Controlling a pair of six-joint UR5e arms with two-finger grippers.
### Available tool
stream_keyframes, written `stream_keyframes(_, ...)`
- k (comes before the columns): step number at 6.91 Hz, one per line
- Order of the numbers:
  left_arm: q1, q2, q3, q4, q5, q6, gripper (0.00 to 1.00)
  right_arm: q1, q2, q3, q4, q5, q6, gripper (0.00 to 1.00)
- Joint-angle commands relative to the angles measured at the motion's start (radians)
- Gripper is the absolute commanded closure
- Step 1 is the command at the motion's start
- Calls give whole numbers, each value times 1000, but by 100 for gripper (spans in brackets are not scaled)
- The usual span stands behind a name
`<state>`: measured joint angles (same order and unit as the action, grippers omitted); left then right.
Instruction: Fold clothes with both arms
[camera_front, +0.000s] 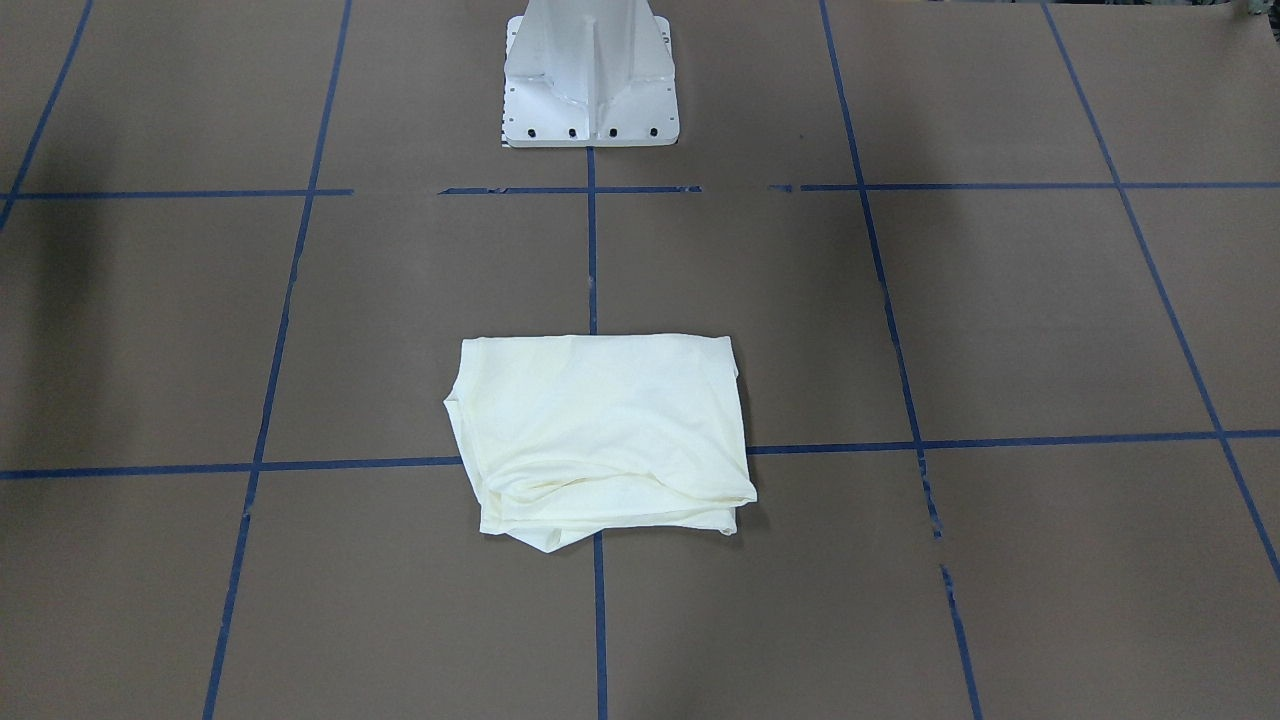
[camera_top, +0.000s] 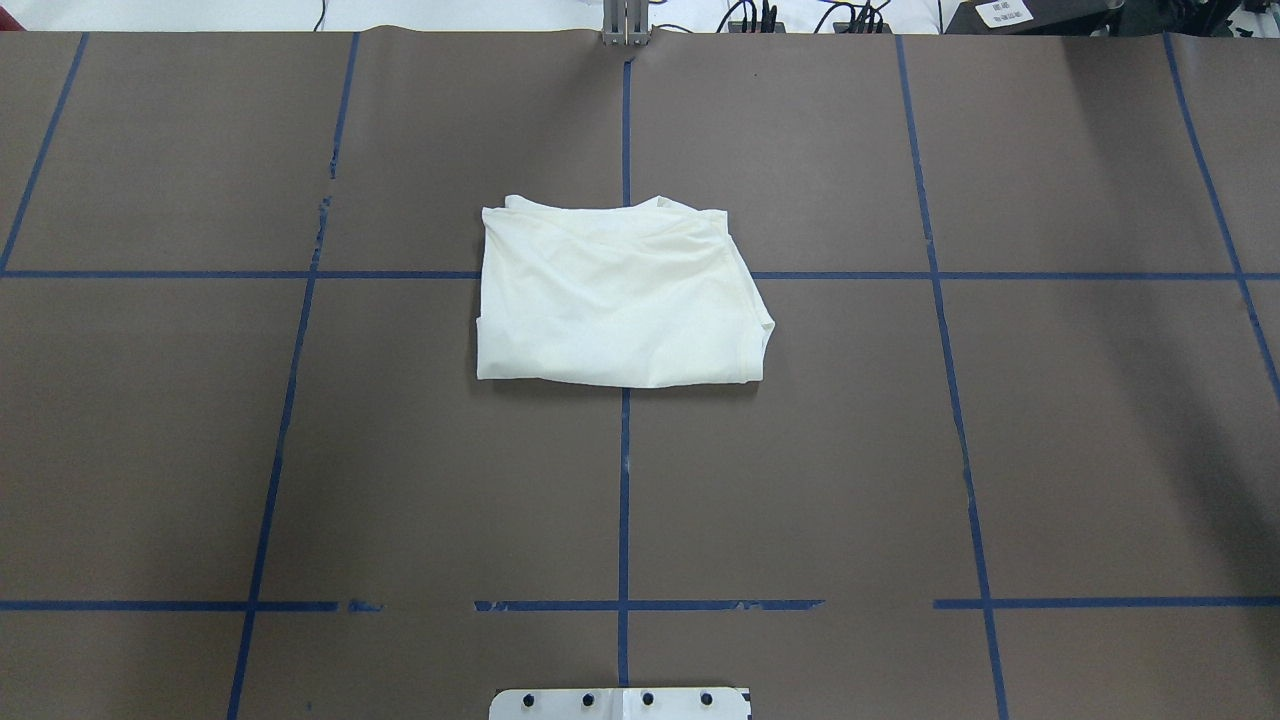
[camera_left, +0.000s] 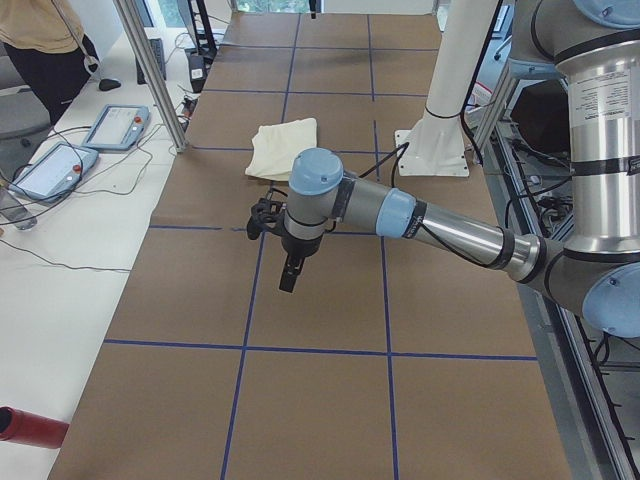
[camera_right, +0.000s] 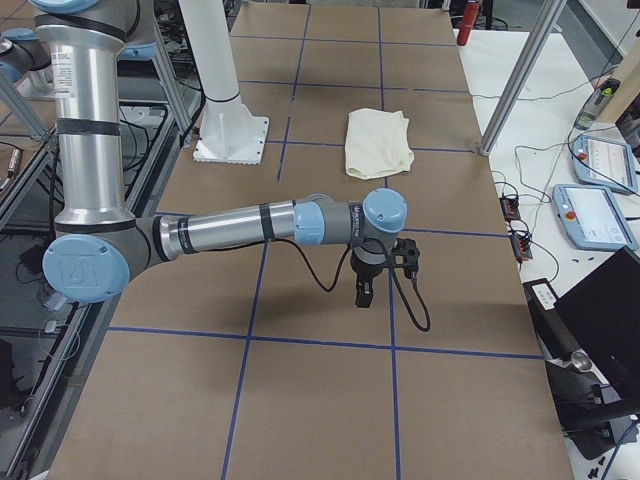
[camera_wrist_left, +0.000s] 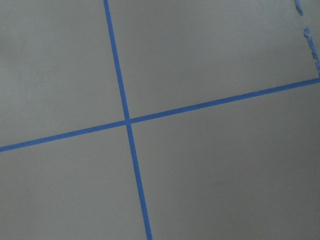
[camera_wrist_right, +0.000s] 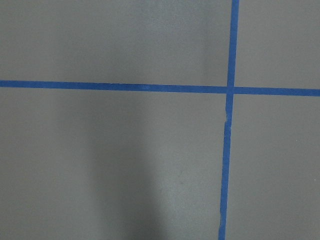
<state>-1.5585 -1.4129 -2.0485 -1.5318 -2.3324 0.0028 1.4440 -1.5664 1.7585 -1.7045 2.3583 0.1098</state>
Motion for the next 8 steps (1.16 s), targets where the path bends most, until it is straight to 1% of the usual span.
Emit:
stream_keyframes(1, 2, 0, 1, 25, -1, 2, 0, 22, -3, 10, 0, -7, -1, 0)
stream_keyframes(3, 0, 0, -7, 47, -1, 0, 0, 30, -13, 26, 0, -10, 1, 0)
stream_keyframes(8, 3, -7, 2, 44, -1, 3, 0, 32, -1, 29, -1, -8, 10, 0)
